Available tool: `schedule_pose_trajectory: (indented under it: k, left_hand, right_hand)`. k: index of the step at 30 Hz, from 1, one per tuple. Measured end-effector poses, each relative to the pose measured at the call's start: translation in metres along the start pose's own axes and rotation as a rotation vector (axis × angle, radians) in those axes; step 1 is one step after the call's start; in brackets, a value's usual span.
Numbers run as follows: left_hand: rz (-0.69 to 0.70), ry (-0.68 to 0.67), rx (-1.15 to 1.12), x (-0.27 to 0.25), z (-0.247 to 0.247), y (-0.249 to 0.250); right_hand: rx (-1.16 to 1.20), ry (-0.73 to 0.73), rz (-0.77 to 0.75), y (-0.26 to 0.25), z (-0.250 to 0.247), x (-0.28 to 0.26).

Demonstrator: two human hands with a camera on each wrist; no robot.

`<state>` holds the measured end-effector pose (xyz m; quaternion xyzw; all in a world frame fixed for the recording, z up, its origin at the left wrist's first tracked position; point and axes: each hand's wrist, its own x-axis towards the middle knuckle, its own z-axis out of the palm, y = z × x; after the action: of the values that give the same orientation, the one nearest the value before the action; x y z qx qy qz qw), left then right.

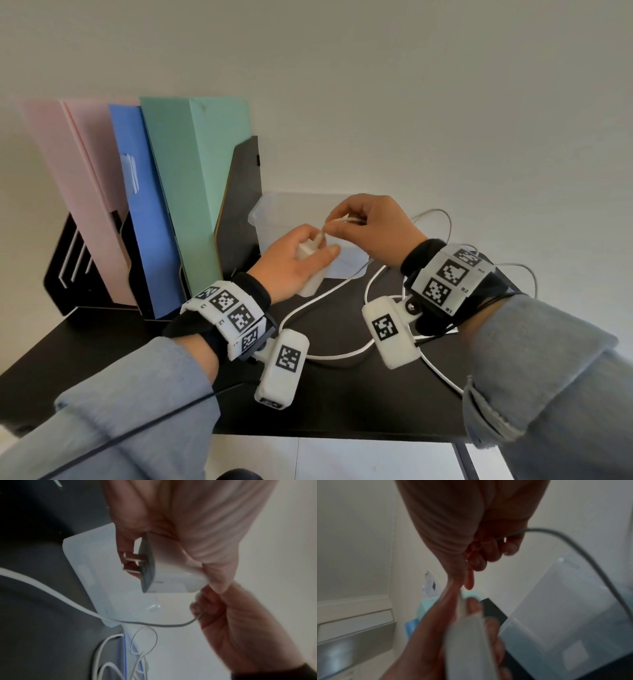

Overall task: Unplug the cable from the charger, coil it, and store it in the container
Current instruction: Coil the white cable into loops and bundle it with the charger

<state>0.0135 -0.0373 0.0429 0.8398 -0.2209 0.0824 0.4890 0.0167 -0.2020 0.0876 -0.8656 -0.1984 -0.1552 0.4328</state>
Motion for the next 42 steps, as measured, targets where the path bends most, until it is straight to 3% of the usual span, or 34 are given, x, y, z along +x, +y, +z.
schedule_pose_trajectory:
  k: [10, 15, 23, 31, 35, 42]
  left_hand:
    - [-0.295, 0.320, -0.406, -0.005, -0.035, -0.036]
    - [-0.277, 0.219, -0.370, -0.009, -0.032, -0.034]
    - [-0.214, 0.069, -0.710, -0.005, -0.022, 0.004]
    - [-0.126, 0.034, -0.785, 0.001, -0.034, 0.016]
    - [-0.131, 0.102, -0.874, 0.004, -0.041, 0.015]
    - [-0.081, 0.238, -1.057, 0.007, -0.082, 0.011]
  right_hand:
    - [-0.005, 0.068, 0.222, 0.047, -0.041, 0.000]
    - [0.180, 0.160, 0.237, 0.042, -0.034, 0.003]
    - [0.348, 0.215, 0.149, 0.000, -0.022, 0.023]
    - [0.483, 0.173, 0.167, -0.004, -0.020, 0.026]
    - [0.430, 0.131, 0.173, 0.001, -0.015, 0.026]
    - [0.150, -0.164, 0.279, 0.044, -0.003, 0.005]
